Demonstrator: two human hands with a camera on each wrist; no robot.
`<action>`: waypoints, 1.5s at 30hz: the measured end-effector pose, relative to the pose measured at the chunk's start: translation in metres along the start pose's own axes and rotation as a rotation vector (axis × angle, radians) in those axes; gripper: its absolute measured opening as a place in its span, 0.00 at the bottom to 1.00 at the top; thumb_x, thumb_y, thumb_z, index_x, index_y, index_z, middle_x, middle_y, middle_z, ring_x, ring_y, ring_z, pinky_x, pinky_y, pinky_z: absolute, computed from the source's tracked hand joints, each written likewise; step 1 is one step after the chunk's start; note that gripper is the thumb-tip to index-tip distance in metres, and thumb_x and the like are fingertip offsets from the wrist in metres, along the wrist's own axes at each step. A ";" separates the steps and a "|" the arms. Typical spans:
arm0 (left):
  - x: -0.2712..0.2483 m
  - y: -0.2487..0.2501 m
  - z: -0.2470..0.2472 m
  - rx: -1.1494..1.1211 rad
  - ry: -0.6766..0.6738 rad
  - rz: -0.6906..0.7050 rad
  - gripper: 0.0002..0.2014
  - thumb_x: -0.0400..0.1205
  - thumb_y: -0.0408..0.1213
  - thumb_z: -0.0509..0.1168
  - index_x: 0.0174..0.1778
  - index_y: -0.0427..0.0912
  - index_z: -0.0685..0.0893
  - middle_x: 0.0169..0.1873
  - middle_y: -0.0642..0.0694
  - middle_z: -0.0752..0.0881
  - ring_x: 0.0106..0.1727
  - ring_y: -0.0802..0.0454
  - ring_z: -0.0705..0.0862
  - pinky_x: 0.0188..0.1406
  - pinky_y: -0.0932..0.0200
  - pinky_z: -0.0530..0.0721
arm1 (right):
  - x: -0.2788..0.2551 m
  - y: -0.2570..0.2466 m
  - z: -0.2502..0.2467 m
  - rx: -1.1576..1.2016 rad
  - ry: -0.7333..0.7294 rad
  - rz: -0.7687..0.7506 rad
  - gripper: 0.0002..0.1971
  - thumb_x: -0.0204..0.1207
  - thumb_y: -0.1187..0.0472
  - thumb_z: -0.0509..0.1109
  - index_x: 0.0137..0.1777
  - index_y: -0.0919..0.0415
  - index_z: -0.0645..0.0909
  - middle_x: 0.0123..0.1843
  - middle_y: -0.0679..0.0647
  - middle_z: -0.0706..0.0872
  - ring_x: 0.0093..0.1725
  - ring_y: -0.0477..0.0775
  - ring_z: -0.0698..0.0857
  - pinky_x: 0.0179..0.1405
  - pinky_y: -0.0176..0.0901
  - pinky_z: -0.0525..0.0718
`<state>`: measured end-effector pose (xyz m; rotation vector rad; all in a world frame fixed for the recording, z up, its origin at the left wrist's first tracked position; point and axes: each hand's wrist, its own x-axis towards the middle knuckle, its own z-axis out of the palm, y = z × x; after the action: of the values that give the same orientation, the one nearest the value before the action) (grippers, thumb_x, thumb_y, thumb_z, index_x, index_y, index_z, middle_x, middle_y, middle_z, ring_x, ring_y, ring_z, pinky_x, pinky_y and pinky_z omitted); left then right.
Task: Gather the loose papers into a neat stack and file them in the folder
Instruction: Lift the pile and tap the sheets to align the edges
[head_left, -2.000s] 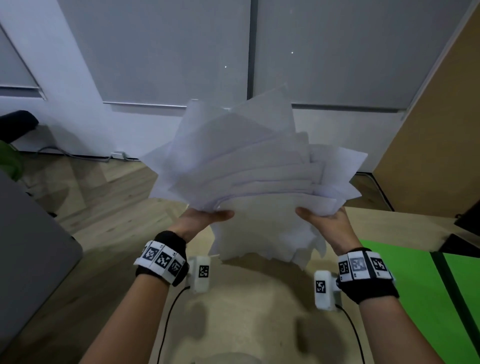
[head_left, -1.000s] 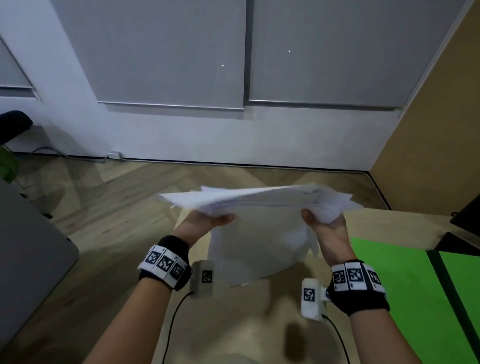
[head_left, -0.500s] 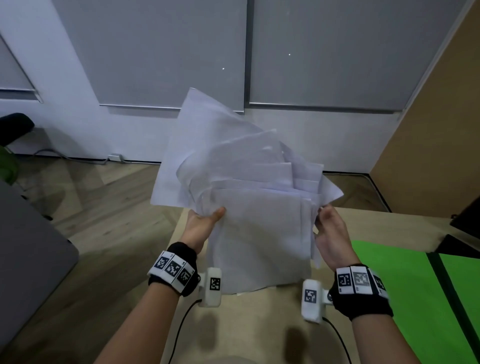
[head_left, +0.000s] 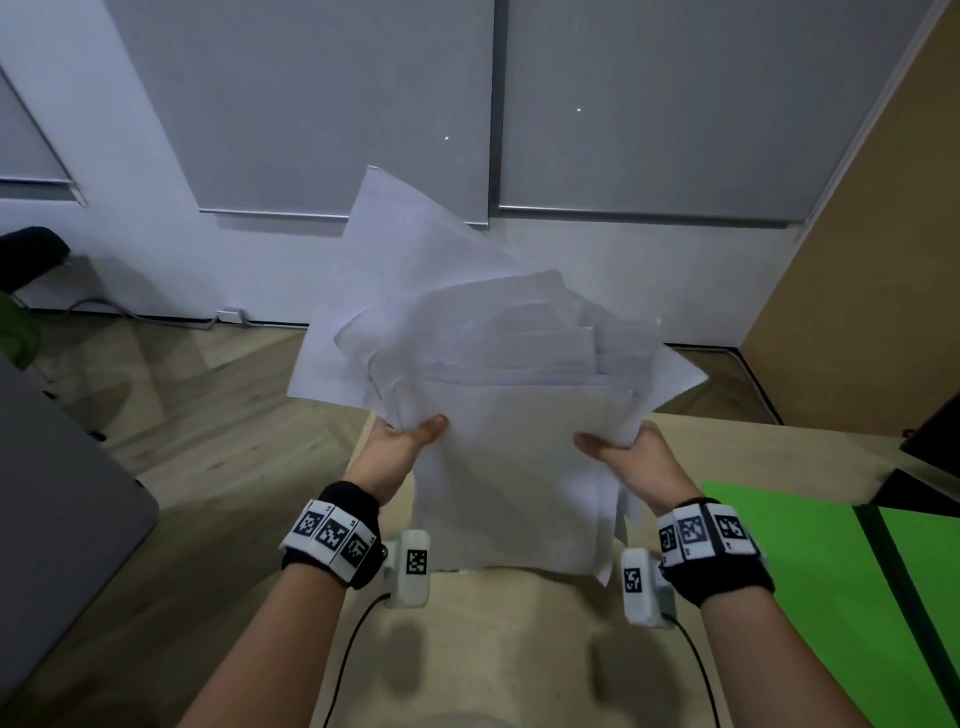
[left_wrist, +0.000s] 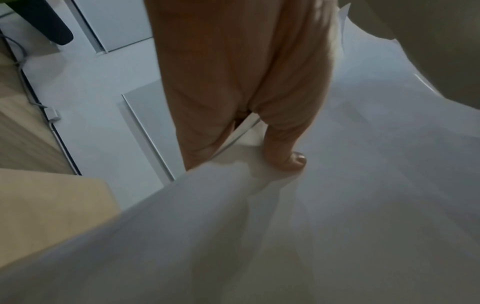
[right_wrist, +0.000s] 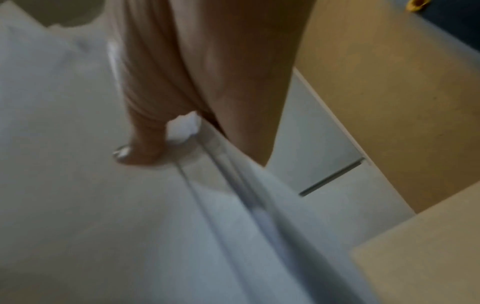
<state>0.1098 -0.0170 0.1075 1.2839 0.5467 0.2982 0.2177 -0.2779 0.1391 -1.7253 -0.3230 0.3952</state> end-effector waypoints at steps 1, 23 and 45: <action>-0.002 0.003 0.003 -0.007 -0.015 0.012 0.47 0.58 0.50 0.83 0.72 0.34 0.76 0.63 0.39 0.88 0.62 0.41 0.88 0.69 0.38 0.81 | -0.001 -0.002 0.004 0.016 0.071 -0.014 0.07 0.69 0.63 0.77 0.47 0.61 0.87 0.47 0.59 0.92 0.48 0.56 0.91 0.59 0.57 0.86; -0.019 0.060 0.020 -0.063 0.195 0.175 0.29 0.87 0.57 0.45 0.64 0.41 0.84 0.51 0.45 0.87 0.43 0.52 0.88 0.42 0.61 0.84 | 0.003 0.024 0.007 0.275 0.109 0.065 0.35 0.39 0.42 0.87 0.48 0.56 0.89 0.52 0.55 0.93 0.56 0.58 0.90 0.62 0.56 0.84; -0.010 0.049 0.009 0.200 -0.103 0.150 0.14 0.82 0.48 0.59 0.56 0.50 0.86 0.45 0.53 0.91 0.54 0.46 0.87 0.46 0.60 0.83 | 0.007 0.016 0.009 0.051 0.032 -0.131 0.18 0.72 0.58 0.76 0.61 0.48 0.81 0.57 0.53 0.89 0.56 0.49 0.87 0.56 0.47 0.86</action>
<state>0.1104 -0.0168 0.1580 1.5289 0.4002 0.3057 0.2204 -0.2698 0.1213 -1.6489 -0.3972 0.2775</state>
